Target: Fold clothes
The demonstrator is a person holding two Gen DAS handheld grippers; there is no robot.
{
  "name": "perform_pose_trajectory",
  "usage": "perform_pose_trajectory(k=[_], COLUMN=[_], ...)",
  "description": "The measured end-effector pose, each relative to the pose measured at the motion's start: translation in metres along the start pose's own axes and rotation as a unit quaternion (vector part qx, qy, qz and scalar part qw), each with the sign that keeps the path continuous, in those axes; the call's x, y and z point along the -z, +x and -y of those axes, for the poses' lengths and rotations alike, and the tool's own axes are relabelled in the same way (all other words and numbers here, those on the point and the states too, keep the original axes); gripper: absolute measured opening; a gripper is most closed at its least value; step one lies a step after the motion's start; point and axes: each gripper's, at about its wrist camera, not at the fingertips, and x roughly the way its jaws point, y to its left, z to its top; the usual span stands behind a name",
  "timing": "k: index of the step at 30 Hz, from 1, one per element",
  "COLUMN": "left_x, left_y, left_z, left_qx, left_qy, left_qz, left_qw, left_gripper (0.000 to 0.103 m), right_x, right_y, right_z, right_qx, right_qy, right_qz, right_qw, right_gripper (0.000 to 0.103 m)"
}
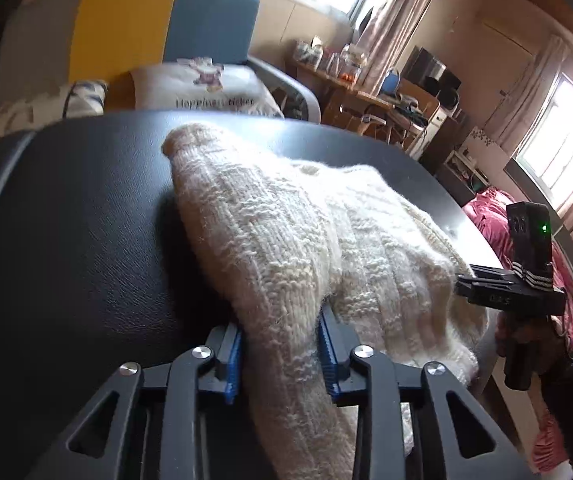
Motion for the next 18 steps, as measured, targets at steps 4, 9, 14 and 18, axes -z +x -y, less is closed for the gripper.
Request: perform_pose_trajectory(k=[4,9,14,18], left_x=[0.010,0.029,0.047,0.070], left_y=[-0.022,-0.068,-0.127,-0.166], left_z=[-0.003,-0.013,-0.035,-0.075], left_qx=[-0.021,-0.089,-0.170,-0.236], left_qy=[-0.006,-0.007,-0.010,-0.067], left_qz=[0.033,0.089,0.146,0.170], left_qw=[0.9992,0.9920,0.9744,0.9544], left_gripper=[0.029,0.029,0.029,0.029], right_x=[-0.006,-0.019,-0.048,-0.067], right_y=[0.000,0.021,0.070,0.112], right_z=[-0.018,-0.059,-0.146,-0.227], right_qx=[0.005,-0.038,-0.105,-0.154], right_qy=[-0.018,-0.056,-0.126,-0.198], right_qz=[0.007,0.002,-0.006,-0.028], right_qw=[1.000,0.998,0.986,0.968], right_gripper=[0.023,0.023,0.023,0.023])
